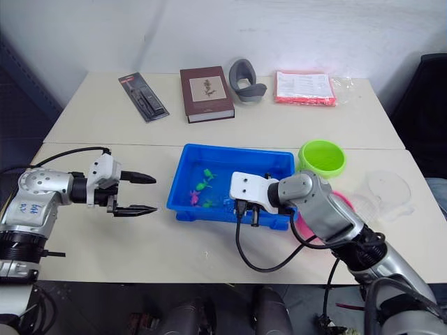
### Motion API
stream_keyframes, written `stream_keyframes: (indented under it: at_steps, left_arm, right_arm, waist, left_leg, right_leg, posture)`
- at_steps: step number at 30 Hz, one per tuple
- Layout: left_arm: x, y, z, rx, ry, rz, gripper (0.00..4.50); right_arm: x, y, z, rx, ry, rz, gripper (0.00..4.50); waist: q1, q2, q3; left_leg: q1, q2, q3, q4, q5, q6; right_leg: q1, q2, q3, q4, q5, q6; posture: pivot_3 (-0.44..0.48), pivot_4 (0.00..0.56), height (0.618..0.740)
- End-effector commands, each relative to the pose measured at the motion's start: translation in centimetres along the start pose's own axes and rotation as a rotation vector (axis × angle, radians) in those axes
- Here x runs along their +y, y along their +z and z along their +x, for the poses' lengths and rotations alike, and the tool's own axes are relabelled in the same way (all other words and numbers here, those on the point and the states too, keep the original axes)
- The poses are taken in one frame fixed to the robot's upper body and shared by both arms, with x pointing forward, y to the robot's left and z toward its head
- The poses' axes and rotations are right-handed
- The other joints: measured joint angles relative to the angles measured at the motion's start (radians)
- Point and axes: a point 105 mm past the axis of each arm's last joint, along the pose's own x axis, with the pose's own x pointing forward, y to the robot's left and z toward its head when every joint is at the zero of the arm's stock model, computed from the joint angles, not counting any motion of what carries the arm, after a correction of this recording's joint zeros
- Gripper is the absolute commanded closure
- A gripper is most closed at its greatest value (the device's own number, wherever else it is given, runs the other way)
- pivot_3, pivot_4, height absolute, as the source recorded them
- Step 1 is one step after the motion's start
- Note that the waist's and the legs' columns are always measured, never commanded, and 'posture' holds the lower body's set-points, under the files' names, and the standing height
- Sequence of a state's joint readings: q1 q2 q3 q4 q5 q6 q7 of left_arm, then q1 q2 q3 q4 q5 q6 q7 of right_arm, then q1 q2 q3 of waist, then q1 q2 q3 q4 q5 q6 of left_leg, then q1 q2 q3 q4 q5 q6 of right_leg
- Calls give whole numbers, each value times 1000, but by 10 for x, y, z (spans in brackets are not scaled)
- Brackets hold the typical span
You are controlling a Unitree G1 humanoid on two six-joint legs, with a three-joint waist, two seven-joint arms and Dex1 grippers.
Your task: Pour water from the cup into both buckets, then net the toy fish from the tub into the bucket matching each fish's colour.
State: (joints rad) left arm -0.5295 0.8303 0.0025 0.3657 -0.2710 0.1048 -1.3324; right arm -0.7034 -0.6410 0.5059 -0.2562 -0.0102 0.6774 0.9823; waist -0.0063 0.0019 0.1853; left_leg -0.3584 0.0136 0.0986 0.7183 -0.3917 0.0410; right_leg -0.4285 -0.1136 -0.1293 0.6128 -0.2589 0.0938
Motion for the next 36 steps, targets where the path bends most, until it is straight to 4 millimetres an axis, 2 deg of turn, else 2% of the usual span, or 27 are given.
stream_keyframes:
  at_steps: [1, 13, 22, 30, 36]
  left_arm:
    - [3, 5, -7, -12, 25, 32, 34]
    - [2, 4, -3, -24, 20, 26, 34]
    - [3, 4, -2, -31, 16, 23, 34]
    - [3, 3, 2, -49, 8, 27, 34]
    - [2, 3, 6, -60, -4, 32, 34]
  right_arm:
    - [-9, 10, 2, -39, -58, -28, 4500]
    - [-20, 11, -4, -107, -146, -30, 4500]
    - [-17, 10, -11, -158, -152, 11, 4500]
    - [-9, 2, -28, -162, -136, 28, 4500]
    - [3, -2, -49, -205, -110, 99, 4500]
  waist:
    - [2, 0, 0]
    - [-1, 0, 0]
    - [0, 0, 0]
    - [2, 0, 0]
    - [5, 0, 0]
  left_leg:
    - [0, 0, 0, 0, 0, 0]
    - [-1, 0, 0, 0, 0, 0]
    - [-1, 0, 0, 0, 0, 0]
    - [-1, 0, -1, 0, 0, 0]
    - [-1, 0, -1, 0, 0, 0]
  right_leg:
    - [0, 0, 0, 0, 0, 0]
    - [0, 0, -1, 0, 0, 0]
    - [0, 0, -1, 0, 0, 0]
    - [0, 0, -1, 0, 0, 0]
    - [0, 0, -1, 0, 0, 0]
  posture:
    - [0, 150, 740]
    - [0, 150, 740]
    - [0, 150, 740]
    - [0, 150, 740]
    - [0, 150, 740]
